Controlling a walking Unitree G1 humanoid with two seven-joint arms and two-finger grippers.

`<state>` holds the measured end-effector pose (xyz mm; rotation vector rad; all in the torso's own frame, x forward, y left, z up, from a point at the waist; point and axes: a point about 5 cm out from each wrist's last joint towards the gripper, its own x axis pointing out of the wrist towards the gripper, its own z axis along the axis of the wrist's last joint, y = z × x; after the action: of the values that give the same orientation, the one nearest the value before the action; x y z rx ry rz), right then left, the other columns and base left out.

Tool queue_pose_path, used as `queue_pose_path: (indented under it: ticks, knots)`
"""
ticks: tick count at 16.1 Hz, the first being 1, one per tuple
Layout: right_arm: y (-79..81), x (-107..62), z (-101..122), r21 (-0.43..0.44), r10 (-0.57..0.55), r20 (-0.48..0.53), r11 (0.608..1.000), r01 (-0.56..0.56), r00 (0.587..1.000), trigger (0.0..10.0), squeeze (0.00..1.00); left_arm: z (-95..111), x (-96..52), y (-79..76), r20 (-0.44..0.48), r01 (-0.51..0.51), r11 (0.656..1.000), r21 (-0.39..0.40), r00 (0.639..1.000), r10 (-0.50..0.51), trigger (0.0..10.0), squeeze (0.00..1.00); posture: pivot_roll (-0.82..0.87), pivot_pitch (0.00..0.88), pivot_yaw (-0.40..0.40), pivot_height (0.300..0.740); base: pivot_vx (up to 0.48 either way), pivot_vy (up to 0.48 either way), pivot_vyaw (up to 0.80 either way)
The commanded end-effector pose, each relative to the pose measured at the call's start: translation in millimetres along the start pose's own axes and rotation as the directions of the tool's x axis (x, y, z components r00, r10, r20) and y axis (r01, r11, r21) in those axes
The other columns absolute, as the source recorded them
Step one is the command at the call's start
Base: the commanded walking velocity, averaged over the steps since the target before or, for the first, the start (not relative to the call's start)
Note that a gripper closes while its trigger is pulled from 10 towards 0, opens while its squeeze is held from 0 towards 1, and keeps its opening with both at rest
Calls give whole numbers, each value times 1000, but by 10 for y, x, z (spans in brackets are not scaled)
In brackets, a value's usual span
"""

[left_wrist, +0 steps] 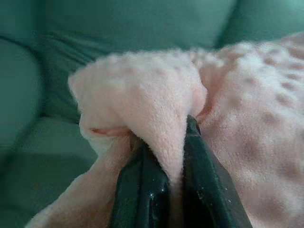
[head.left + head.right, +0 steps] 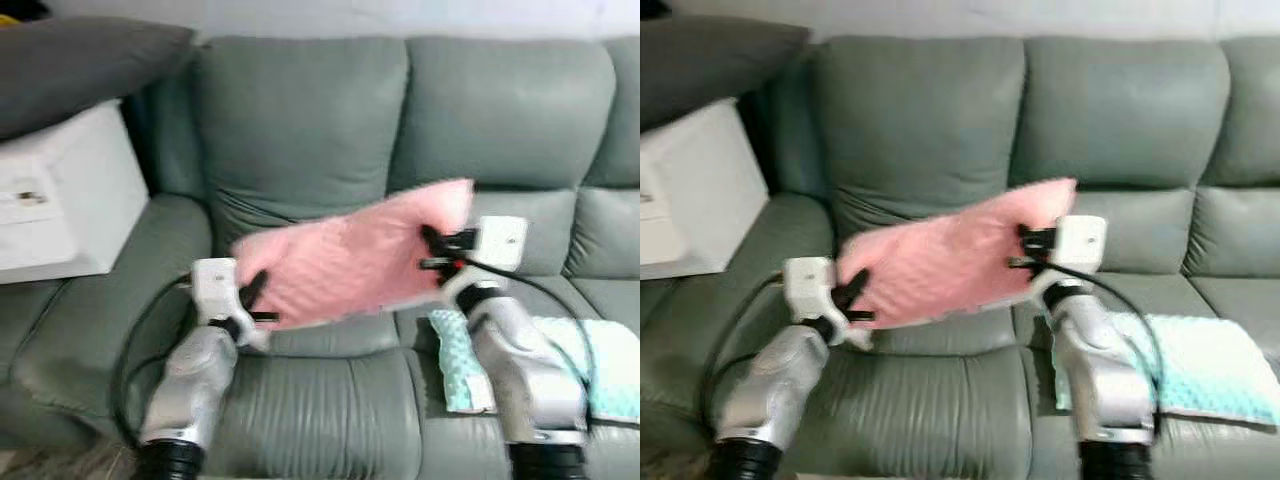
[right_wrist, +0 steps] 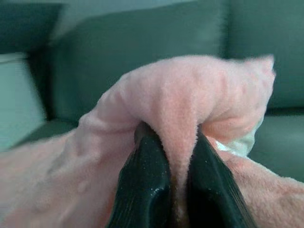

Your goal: Move the pillow to the sofa

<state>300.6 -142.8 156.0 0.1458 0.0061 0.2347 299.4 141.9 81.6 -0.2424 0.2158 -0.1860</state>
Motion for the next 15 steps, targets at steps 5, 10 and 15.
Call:
queue_pose_path:
  ticks: [5,10,15]
  knots:
    - [12,9,116,-13,6,48,1000,-6,999,10000,0,40,18,-7,4,12,1000,26,1000,-12,10000,0,-186,0,5,740,0,188,0]
    - [22,9,106,-12,5,49,1000,-4,999,10000,0,35,18,2,-6,18,999,47,1000,-17,10000,0,-184,0,10,740,0,480,0]
    - [14,6,103,-11,1,49,1000,0,999,10000,0,51,17,-21,10,26,998,61,1000,-27,10000,0,-183,0,12,740,0,164,0]
